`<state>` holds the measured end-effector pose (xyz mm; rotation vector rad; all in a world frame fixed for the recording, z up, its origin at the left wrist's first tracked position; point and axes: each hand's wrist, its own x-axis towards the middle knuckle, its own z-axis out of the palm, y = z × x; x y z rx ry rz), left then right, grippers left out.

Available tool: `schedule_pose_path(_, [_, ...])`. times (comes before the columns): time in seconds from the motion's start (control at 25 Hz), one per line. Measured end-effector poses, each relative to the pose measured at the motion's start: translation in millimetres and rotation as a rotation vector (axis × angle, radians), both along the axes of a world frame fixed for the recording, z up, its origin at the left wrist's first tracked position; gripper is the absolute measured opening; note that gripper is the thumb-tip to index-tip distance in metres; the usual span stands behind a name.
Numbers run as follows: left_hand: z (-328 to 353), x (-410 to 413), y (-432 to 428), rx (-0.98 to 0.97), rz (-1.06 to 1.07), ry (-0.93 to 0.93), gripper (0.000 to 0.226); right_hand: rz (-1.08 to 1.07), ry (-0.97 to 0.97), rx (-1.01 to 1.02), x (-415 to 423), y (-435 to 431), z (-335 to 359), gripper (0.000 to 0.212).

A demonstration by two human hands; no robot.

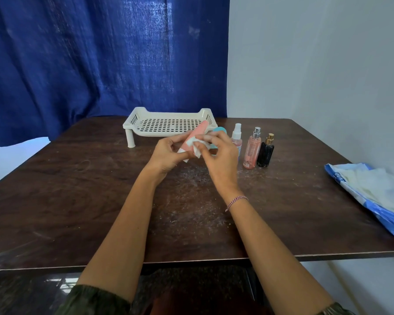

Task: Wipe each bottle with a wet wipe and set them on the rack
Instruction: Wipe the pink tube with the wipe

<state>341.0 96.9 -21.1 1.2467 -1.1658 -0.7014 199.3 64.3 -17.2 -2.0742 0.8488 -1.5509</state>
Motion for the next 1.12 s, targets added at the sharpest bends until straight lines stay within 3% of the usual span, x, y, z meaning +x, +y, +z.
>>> schedule_pose_path(0.16, [2.2, 0.4, 1.8, -0.043, 0.159, -0.276, 0.063, 0.023, 0.203, -0.112, 0.0, 4.6, -0.5, 0.024])
schedule_pose_path(0.28, [5.2, -2.2, 3.6, -0.036, 0.157, -0.357, 0.065, -0.019, 0.194, -0.115, -2.9, 3.4, 1.4, 0.024])
schedule_pose_path(0.52, [10.0, -3.4, 6.8, 0.016, 0.113, -0.394, 0.074, -0.1, 0.013, -0.046, -10.3, -8.1, 5.0, 0.022])
schedule_pose_path(0.76, [10.3, -3.9, 6.5, 0.054, 0.054, -0.42, 0.073, -0.204, -0.316, 0.067, -20.8, -22.5, 9.2, 0.018])
schedule_pose_path(1.12, [6.2, -3.6, 6.8, 0.027, -0.039, -0.253, 0.065, -0.066, -0.335, 0.073, -19.2, -17.7, 8.6, 0.018])
